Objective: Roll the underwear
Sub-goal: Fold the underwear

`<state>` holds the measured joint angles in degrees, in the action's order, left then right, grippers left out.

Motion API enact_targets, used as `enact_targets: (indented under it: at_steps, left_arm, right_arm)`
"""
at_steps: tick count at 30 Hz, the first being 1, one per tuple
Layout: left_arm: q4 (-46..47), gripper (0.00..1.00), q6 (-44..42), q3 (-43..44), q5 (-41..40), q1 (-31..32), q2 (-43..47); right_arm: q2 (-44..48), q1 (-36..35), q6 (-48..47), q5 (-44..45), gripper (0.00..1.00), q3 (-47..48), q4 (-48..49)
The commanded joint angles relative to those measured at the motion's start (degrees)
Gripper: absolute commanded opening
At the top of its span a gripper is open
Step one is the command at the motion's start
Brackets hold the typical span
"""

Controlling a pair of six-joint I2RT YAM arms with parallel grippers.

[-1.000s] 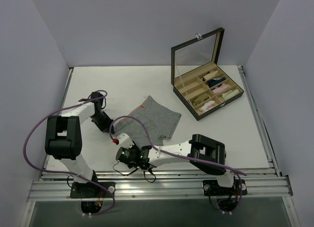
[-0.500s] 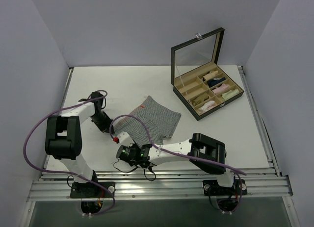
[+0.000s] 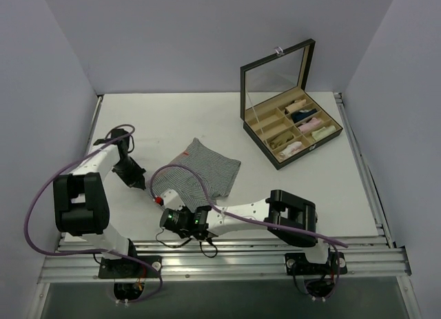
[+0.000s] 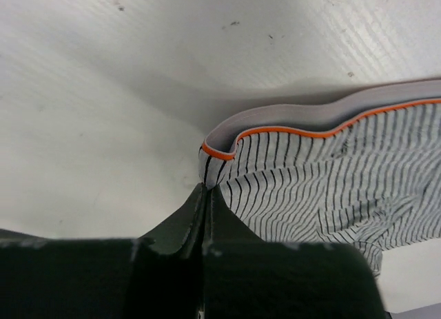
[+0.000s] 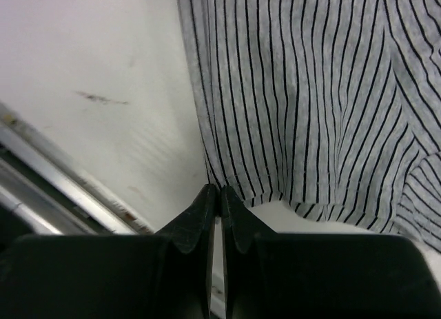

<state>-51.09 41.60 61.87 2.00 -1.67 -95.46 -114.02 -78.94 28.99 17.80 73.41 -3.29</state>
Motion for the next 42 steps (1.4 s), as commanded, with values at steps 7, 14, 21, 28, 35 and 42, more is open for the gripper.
enact_targets:
  at_steps: [7, 14, 21, 28, 35, 42]
  left_arm:
    - [-6.5, 0.02, -1.9, 3.3, -3.2, -2.9, 10.6]
    - [-6.6, 0.02, 4.1, 11.3, 1.0, -2.0, 9.6]
    - [-6.6, 0.02, 7.4, 20.0, 0.3, 3.3, 1.0]
    - [-8.9, 0.02, 8.8, 33.3, -1.5, 8.5, -8.7]
    - [-13.6, 0.02, 10.2, 46.6, -1.5, 12.7, -18.3]
    - [-15.9, 0.02, 10.9, 55.5, -1.5, 14.9, -24.4]
  right_arm:
    - [1.8, -3.2, 3.9, 1.2, 0.0, 10.9, -9.5]
    - [4.1, 1.2, 0.4, 1.2, 0.0, 12.6, -12.1]
    - [8.1, 9.9, -3.5, -4.4, 0.0, 7.3, -8.1]
    - [10.1, 14.3, -4.9, -7.9, 0.0, 4.8, -5.3]
    - [13.1, 19.2, -5.1, -10.2, 0.0, 2.2, -3.9]
    - [15.5, 22.5, -4.9, -11.6, 0.0, 0.4, -3.0]
